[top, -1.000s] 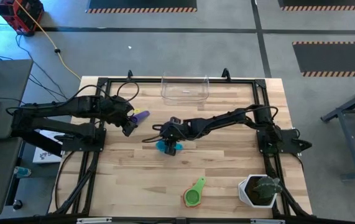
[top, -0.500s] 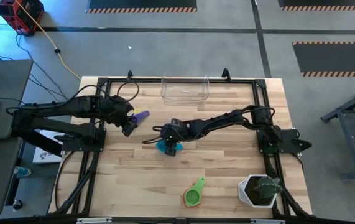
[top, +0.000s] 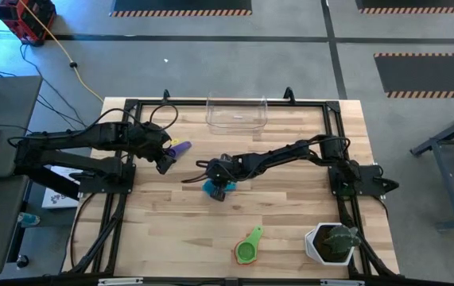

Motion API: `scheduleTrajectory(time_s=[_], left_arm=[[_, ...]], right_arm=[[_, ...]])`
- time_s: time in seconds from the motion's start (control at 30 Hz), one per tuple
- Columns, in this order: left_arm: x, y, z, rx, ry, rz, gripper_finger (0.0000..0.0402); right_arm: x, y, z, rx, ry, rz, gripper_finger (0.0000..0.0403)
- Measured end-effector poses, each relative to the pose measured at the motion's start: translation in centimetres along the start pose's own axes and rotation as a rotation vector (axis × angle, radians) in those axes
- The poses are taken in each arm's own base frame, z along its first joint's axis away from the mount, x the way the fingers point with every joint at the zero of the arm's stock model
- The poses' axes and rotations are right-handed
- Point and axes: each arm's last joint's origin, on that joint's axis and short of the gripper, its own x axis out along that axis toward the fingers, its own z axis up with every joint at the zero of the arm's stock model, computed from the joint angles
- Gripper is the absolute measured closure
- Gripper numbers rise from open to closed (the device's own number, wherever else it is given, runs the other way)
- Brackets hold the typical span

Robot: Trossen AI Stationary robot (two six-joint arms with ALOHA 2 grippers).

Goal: Nest measuring cups in basket
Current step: Stack the light blue measuring cup on the green measuring cup

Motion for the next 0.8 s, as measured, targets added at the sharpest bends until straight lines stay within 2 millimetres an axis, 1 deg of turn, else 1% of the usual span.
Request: scheduleTrajectory(time_s=[0.1,0.2,0.37,0.53,0.7,0.8], left_arm=[[0.0,0.0,0.0,0.002,0.000,0.000,0.0298],[0.0,0.0,0.0,0.004,0.000,0.000,0.0298],[0.0,0.0,0.0,0.010,0.000,0.000,0.0298],[0.0,0.0,0.0,0.007,0.000,0.000,0.0298],[0.0,0.0,0.0,-0.011,0.002,-0.001,0.0298],[0.0,0.0,0.0,-0.030,0.004,-0.005,0.0298]], right_arm=[[-0.3,0.2,0.4,0.018,0.005,0.000,0.0387],[-1.1,0.8,1.6,0.000,0.003,0.003,0.0397],[-3.6,2.8,4.4,-0.114,0.002,0.026,0.0399],[-6.6,5.3,6.4,-0.240,0.010,0.115,0.0400],[-9.3,8.3,6.9,-0.418,0.037,0.213,0.0401],[-10.2,9.8,6.1,-0.509,0.094,0.265,0.0402]])
